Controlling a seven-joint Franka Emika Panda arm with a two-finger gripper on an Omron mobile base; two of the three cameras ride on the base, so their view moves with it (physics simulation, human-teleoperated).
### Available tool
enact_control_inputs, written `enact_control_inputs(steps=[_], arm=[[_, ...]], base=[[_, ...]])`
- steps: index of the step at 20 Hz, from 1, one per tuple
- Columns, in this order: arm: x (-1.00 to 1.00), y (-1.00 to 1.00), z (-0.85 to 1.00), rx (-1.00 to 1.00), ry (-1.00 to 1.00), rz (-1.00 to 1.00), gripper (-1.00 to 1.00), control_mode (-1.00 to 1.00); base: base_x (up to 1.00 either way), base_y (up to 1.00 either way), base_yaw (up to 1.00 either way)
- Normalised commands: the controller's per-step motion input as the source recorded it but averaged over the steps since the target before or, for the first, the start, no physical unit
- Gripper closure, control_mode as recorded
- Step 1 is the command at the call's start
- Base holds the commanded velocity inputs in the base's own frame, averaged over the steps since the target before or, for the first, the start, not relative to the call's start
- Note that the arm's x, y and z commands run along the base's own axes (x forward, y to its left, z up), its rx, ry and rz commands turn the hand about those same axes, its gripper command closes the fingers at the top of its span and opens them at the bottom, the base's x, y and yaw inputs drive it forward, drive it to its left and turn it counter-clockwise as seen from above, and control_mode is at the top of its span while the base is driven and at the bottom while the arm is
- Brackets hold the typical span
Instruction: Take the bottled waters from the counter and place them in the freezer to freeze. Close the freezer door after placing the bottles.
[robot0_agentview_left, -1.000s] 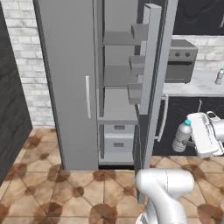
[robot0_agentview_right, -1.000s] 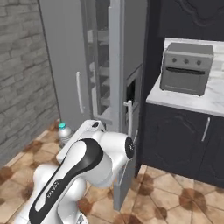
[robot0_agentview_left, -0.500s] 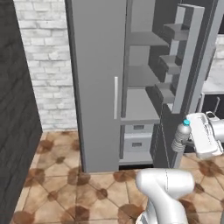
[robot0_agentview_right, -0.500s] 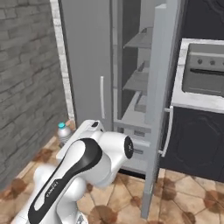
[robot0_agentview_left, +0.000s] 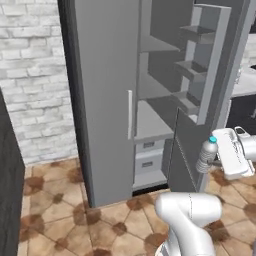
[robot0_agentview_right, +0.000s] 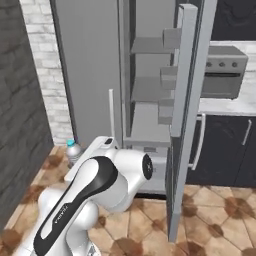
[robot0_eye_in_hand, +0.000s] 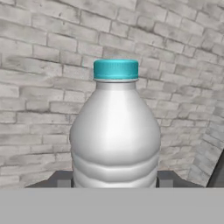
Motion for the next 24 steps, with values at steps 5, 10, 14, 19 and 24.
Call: enact_control_inputs(steps=[5,10,14,19,24], arm=[[0.0,0.0,0.0,0.0,0.0,0.0,1.0,1.0],[0.0,0.0,0.0,0.0,0.0,0.0,1.0,1.0],[0.0,0.0,0.0,0.0,0.0,0.0,1.0,1.0],[0.0,0.0,0.0,0.0,0.0,0.0,1.0,1.0],[0.0,0.0,0.0,0.0,0.0,0.0,1.0,1.0]], base=[[0.65,0.73,-0.52],[0.66,0.76,-0.47],[0.6,0.68,-0.37],[0.4,0.3,-0.21],[0.29,0.0,-0.03]])
